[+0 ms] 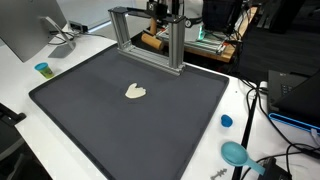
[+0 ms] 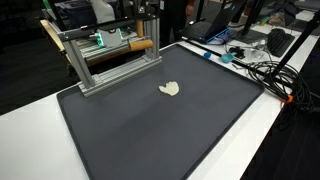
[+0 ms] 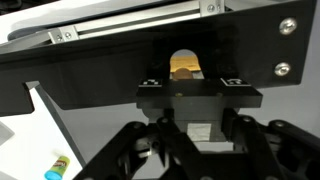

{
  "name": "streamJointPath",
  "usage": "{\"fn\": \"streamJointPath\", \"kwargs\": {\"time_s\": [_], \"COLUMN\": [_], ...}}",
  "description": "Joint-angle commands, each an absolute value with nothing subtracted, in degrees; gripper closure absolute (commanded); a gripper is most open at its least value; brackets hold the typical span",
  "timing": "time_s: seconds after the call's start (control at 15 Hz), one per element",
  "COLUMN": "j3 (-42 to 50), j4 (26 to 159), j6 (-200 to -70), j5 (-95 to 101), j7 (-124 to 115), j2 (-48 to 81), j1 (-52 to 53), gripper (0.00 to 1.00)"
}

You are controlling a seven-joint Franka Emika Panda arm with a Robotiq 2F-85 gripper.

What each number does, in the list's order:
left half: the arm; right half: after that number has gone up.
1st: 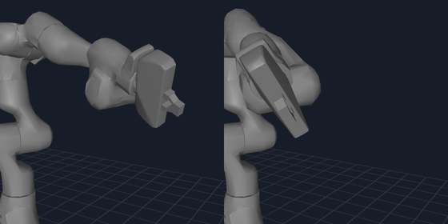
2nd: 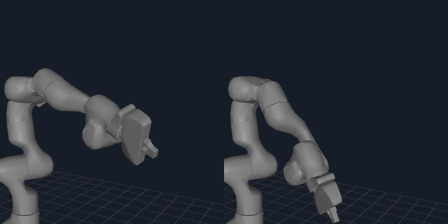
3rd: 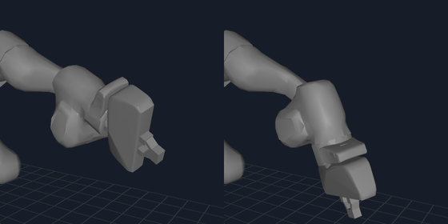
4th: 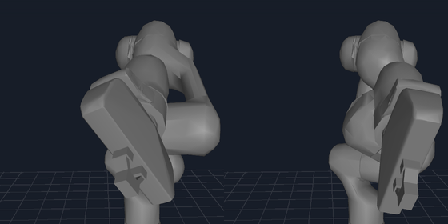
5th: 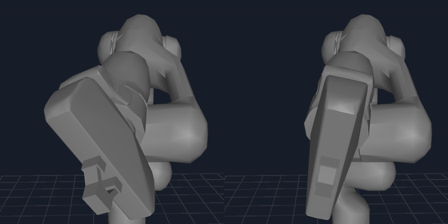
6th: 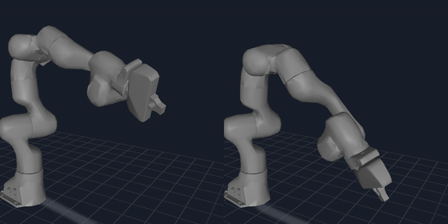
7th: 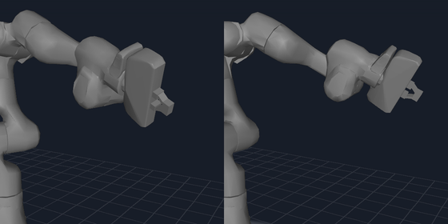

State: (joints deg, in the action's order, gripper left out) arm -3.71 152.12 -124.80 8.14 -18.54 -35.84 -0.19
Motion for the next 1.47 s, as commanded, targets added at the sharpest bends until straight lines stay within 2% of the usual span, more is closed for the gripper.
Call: {"fn": "streamJointPath", "kwargs": {"time_s": [0.0, 0.4, 0.47, 0.8, 1.4], "j3": [-1.30, 2.08, 2.52, 2.29, 1.69], "j4": [153.67, 153.85, 153.79, 153.73, 154.03], "j6": [-123.51, -121.09, -120.31, -116.85, -114.10], "j5": [4.78, 1.82, 1.21, 2.02, 2.06], "j7": [-11.88, -4.90, -4.10, -3.72, -5.43], "j2": [-38.86, -38.86, -39.06, -40.55, -46.48], "j1": [0.12, -0.43, -0.48, -1.57, -2.67], "gripper": [0.79, 0.79, 0.33, 0.02, 0.00]}}
